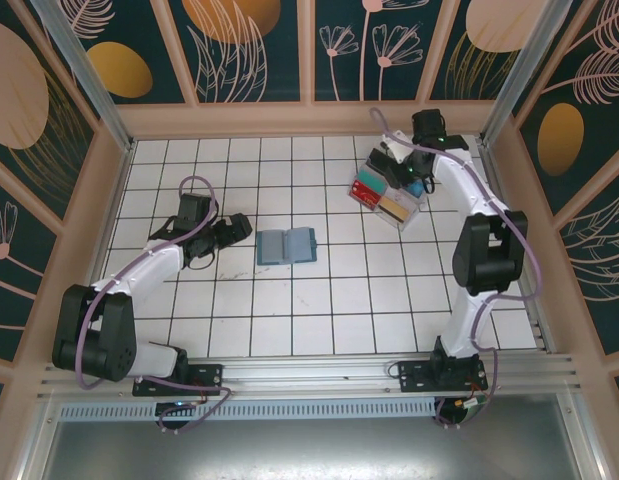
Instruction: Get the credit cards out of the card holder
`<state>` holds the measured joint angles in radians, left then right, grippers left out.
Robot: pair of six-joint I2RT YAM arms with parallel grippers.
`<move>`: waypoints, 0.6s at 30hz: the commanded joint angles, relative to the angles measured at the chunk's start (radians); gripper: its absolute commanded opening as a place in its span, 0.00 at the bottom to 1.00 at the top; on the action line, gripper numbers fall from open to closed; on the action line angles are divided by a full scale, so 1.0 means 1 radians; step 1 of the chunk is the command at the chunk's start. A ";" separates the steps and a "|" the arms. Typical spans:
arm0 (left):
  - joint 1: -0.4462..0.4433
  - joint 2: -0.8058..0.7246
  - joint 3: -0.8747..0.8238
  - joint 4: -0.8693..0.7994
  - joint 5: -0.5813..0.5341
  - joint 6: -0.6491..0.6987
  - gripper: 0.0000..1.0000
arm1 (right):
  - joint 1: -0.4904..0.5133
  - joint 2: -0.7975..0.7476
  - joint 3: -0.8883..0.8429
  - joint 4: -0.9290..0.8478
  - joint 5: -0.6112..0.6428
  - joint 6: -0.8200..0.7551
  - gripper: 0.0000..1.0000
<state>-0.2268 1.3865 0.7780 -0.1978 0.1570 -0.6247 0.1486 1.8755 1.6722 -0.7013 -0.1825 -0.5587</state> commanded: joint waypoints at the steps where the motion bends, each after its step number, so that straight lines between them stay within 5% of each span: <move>1: 0.006 -0.022 -0.018 0.035 -0.007 -0.026 0.99 | 0.051 -0.139 -0.079 0.176 -0.013 0.265 0.49; 7: 0.016 -0.020 -0.027 0.048 -0.037 -0.056 0.99 | 0.155 -0.163 -0.179 0.259 0.055 0.726 0.53; 10: 0.026 -0.021 -0.028 0.051 -0.036 -0.061 0.99 | 0.259 -0.176 -0.240 0.295 0.145 0.798 0.51; 18: 0.044 -0.023 -0.039 0.063 -0.034 -0.074 0.99 | 0.513 -0.084 -0.235 0.334 0.154 0.951 0.53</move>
<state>-0.1913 1.3788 0.7563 -0.1589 0.1303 -0.6830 0.5991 1.7432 1.4292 -0.4103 -0.0681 0.2848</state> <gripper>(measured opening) 0.987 0.531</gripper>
